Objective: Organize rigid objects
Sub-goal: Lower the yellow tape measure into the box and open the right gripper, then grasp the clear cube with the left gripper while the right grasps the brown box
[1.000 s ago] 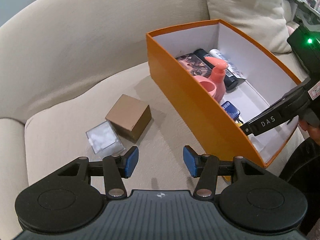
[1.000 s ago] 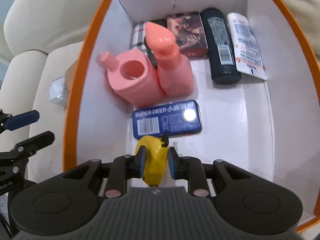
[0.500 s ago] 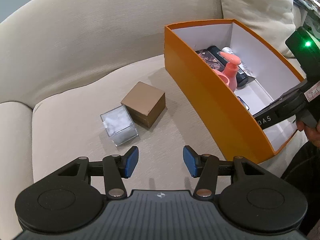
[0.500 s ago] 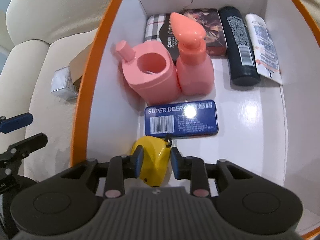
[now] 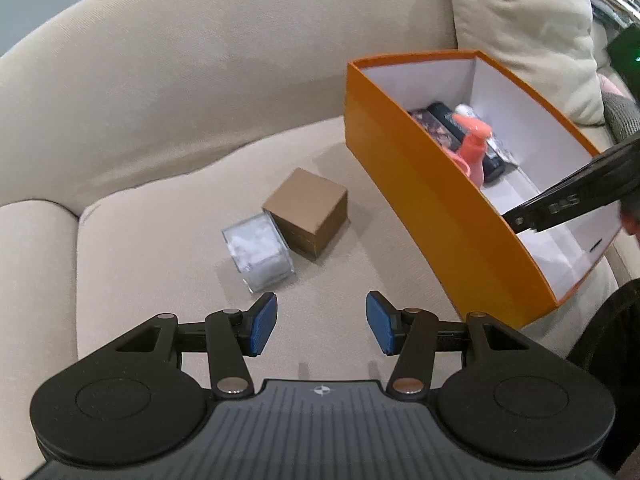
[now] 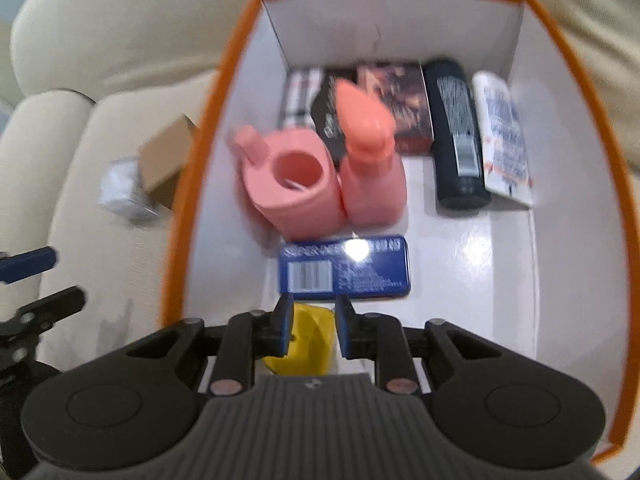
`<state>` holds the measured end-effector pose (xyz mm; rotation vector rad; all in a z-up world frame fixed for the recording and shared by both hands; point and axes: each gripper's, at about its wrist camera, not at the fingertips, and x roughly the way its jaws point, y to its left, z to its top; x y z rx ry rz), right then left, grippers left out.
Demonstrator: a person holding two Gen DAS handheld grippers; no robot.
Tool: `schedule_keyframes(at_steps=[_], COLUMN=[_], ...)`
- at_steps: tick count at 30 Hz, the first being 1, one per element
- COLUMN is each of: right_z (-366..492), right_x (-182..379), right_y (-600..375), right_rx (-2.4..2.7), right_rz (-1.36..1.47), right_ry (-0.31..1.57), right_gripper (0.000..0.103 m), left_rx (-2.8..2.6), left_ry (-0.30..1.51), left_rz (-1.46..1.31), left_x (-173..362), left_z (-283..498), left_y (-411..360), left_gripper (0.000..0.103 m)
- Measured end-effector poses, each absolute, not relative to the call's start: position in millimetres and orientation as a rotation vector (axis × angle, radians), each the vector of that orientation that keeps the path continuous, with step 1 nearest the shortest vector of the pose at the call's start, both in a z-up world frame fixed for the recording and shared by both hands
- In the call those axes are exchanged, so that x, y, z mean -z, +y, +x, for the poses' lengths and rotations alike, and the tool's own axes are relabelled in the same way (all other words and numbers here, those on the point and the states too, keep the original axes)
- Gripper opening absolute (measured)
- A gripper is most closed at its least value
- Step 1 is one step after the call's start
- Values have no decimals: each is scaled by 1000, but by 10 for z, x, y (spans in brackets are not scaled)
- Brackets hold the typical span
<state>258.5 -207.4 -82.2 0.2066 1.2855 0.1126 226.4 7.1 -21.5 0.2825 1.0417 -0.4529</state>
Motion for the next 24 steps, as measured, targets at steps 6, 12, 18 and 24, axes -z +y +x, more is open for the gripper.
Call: schedule_keyframes(at_steps=[6, 12, 18, 24], right_z=[2504, 2611, 2812, 3058], right_x=[264, -20, 42, 245], right_y=[-1936, -1605, -1243, -1084], right_rx=[-163, -253, -316, -329], right_rz=[110, 26, -57, -120], right_ry=[1118, 1002, 978, 1001], right_gripper=[34, 44, 47, 51], left_rx=[422, 390, 365, 341], left_ry=[1005, 982, 1024, 1076], left_rz=[265, 218, 187, 141], left_x=[96, 89, 306, 622], left_z=[2329, 2446, 2691, 2935], left_y=[222, 336, 334, 307], left_gripper=[65, 69, 76, 78])
